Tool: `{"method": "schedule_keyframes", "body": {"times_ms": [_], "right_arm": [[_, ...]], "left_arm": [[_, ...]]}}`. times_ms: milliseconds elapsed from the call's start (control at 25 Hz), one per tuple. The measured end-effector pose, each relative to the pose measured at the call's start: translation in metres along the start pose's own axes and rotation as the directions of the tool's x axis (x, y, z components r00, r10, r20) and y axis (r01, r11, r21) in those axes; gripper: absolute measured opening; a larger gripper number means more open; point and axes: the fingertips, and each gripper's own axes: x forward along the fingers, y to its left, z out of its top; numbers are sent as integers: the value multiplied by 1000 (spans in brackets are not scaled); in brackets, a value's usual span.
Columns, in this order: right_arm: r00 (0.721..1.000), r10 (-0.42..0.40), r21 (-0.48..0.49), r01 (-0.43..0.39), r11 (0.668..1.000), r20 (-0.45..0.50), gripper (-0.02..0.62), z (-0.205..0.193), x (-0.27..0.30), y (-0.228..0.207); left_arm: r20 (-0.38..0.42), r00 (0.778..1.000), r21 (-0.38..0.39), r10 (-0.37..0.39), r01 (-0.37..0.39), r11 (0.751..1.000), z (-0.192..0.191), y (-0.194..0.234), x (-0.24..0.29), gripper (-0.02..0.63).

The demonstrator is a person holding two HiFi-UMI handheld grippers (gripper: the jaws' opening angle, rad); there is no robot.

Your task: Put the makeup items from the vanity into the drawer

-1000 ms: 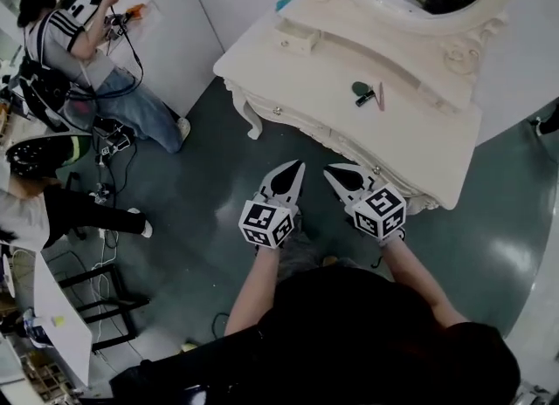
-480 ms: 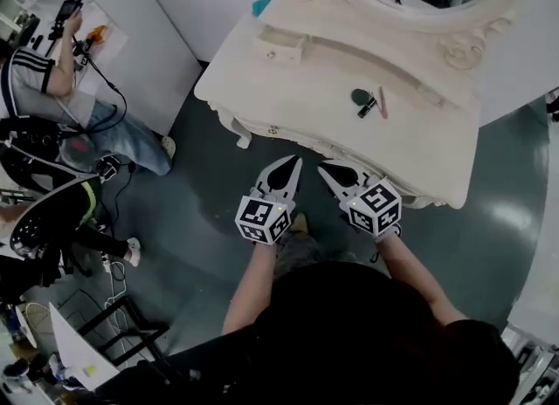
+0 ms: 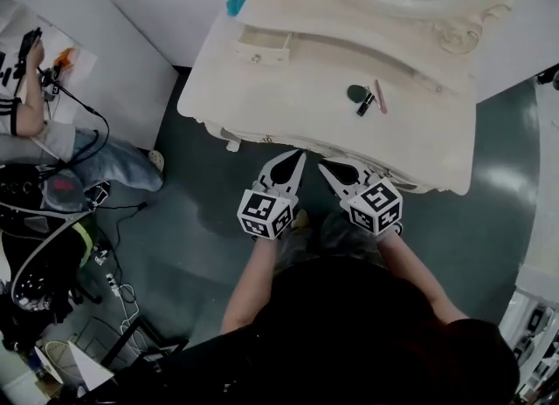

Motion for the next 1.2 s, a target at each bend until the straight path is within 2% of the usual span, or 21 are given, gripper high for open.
{"method": "schedule_keyframes", "body": {"times_ms": [320,560,840,1040,1200], "right_arm": [[995,-95,-13,94,995,-18,23,5,2,-39],[996,-88,-23,87,996,-35,23,16,20,-65],[990,-103,-75,96,993,-92,23,29,39,-105],[976,-151,-83,139,987,-157,25,25,48,-143],[950,-216,-137,189,973,-224,25,19,52,-173]], "left_arm": [[-28,998,-2,-60,60,998,-1,-1,29,11],[-74,994,10,-82,83,997,-3,9,57,12],[-105,986,1,-131,132,991,13,23,98,12],[-131,977,-6,-166,167,986,21,31,127,12],[-137,976,-4,-172,173,985,29,39,147,12]]}}
